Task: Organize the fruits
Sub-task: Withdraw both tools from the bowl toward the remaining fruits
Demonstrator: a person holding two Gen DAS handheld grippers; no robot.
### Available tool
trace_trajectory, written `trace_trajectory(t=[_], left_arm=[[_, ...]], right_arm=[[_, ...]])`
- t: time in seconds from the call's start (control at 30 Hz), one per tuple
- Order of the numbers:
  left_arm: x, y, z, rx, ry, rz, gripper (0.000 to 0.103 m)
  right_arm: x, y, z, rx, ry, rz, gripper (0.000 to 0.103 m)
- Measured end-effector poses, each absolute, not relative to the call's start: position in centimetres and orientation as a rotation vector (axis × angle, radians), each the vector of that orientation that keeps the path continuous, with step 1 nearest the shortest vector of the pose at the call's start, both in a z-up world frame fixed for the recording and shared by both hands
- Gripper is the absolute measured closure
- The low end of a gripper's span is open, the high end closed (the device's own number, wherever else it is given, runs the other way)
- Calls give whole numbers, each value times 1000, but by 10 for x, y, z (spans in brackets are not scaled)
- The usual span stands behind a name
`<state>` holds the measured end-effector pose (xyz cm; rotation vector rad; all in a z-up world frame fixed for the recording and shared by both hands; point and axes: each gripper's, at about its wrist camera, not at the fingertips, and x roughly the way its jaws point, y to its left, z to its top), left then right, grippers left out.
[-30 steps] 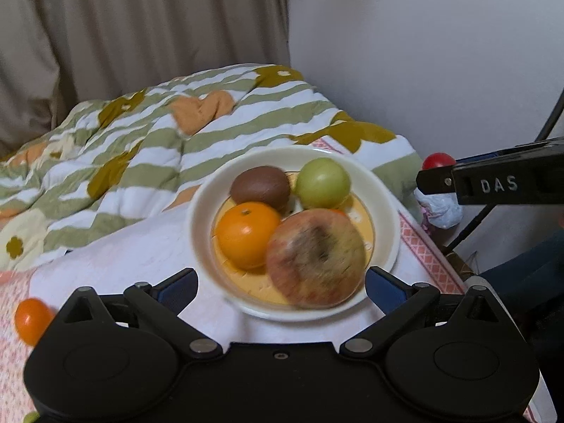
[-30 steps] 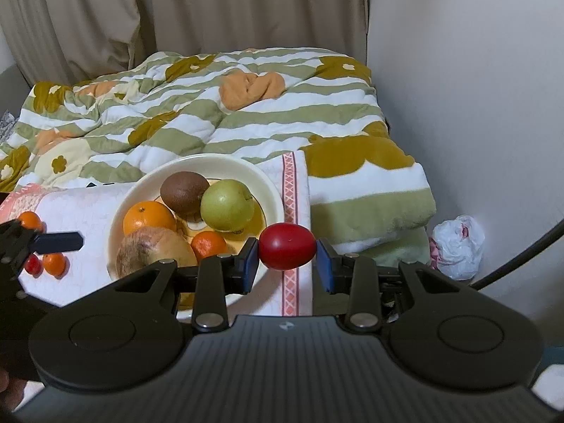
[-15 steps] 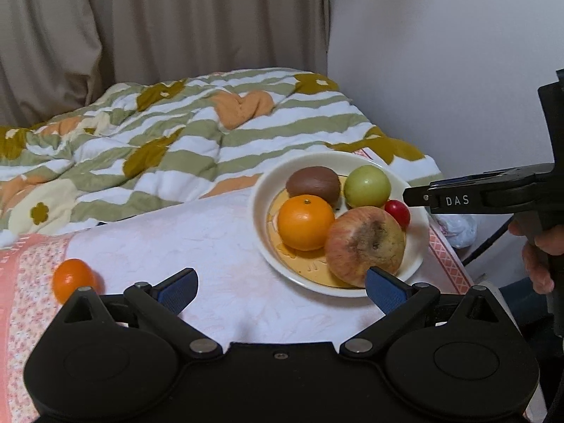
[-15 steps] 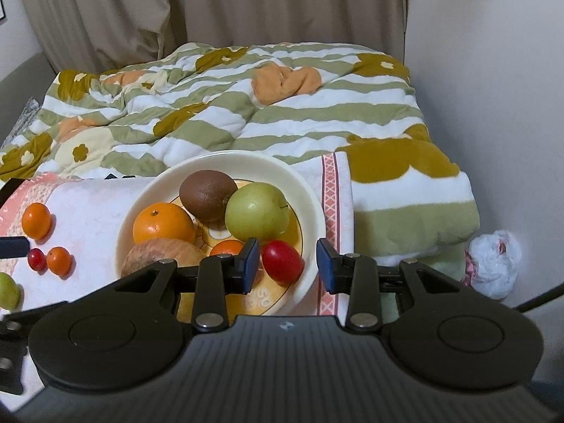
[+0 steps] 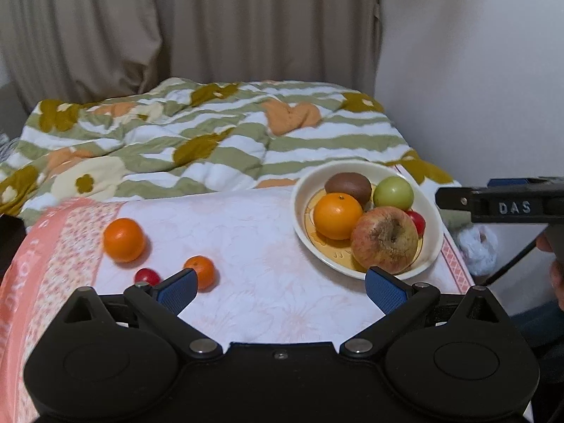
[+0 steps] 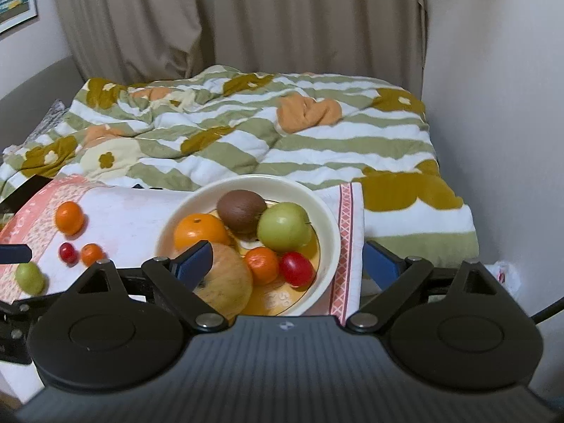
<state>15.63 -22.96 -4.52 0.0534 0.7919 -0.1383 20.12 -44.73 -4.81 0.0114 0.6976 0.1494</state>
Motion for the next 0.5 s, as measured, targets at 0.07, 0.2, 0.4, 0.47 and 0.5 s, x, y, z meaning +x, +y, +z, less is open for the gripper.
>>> trace_trajectory(t=[0.07,0.2,0.4,0.47,0.5], left_arm=[[147,-227,-39,40,777,-108,0],[129,-216,-29,17,748,-41,0],[105,-186,-18,-17,727,70,0],[100,-174,-16,-21,724,108,0],[98,-168,-15,-23,722,122,0]], right_arm=[[193,-442,-40,-1,688,167,0],[178,-429,-25,-31,670,212,0],[167,-404,-7,-56,647,307,0],[165,-394,-3,-62,638,342,0],[164,-389,-1,-67,634,357,0]])
